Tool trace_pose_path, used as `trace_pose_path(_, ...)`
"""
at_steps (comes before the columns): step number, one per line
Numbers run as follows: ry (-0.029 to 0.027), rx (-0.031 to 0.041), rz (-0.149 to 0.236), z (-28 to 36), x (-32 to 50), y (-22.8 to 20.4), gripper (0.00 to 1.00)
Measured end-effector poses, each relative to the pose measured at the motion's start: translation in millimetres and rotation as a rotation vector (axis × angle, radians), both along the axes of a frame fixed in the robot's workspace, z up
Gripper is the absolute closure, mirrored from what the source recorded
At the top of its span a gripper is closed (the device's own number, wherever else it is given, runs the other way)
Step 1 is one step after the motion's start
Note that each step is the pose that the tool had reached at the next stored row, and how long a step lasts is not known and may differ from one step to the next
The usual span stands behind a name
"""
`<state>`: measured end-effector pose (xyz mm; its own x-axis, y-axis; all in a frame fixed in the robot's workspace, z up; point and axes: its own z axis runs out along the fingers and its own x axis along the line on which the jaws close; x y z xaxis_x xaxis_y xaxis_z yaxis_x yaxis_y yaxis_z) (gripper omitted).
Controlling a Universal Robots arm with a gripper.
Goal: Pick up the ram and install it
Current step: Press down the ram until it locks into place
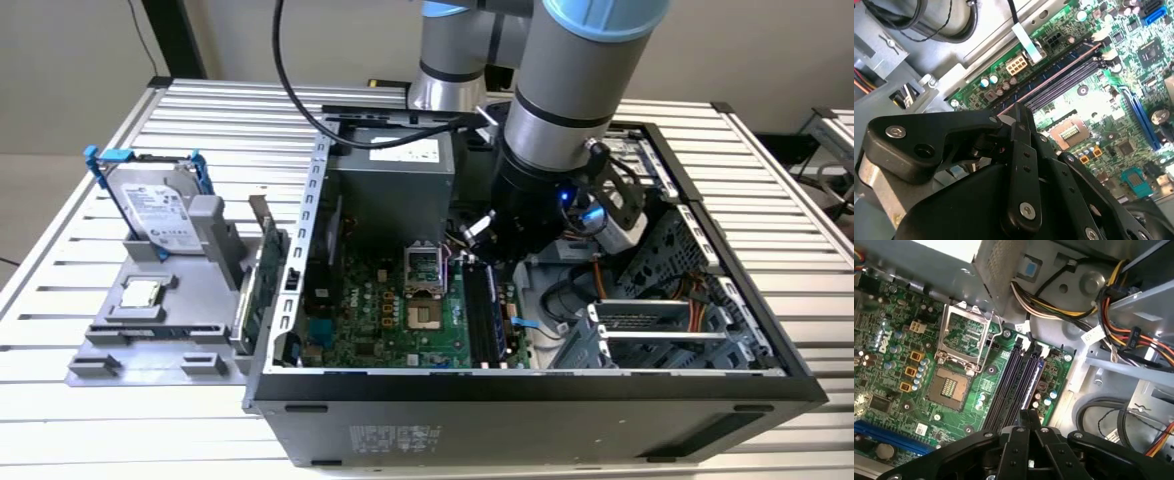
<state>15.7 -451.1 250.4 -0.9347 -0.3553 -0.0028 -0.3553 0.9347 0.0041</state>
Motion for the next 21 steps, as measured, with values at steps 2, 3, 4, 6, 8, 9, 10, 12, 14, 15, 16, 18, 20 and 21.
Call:
trace_pose_path(2,0.0000,0.0009,0.020,-0.1,0.0,0.1,1.00)
trace_pose_path(3,0.0000,0.0010,0.030,-0.1,0.0,0.1,1.00)
trace_pose_path(4,0.0000,0.0009,0.041,-0.1,0.0,0.0,1.00)
trace_pose_path(6,0.0000,0.0009,0.071,-0.1,0.0,0.0,1.00)
trace_pose_path(8,0.0000,0.0008,0.101,0.0,0.0,0.0,1.00)
trace_pose_path(9,0.0000,0.0009,0.115,-0.1,0.0,0.0,1.00)
trace_pose_path(10,0.0000,0.0008,0.128,-0.1,0.0,0.0,1.00)
trace_pose_path(12,0.0000,0.0008,0.154,0.0,0.0,0.0,1.00)
trace_pose_path(14,0.0001,0.0007,0.172,-0.1,0.0,0.0,1.00)
trace_pose_path(15,0.0001,0.0008,0.182,-0.1,0.0,0.0,1.00)
trace_pose_path(16,0.0001,0.0008,0.193,-0.1,0.0,0.0,1.00)
trace_pose_path(18,0.0001,0.0008,0.217,-0.2,0.0,0.0,1.00)
trace_pose_path(20,0.0001,0.0008,0.236,-0.3,0.0,0.0,1.00)
trace_pose_path(21,0.0001,0.0008,0.246,-0.3,0.0,0.0,1.00)
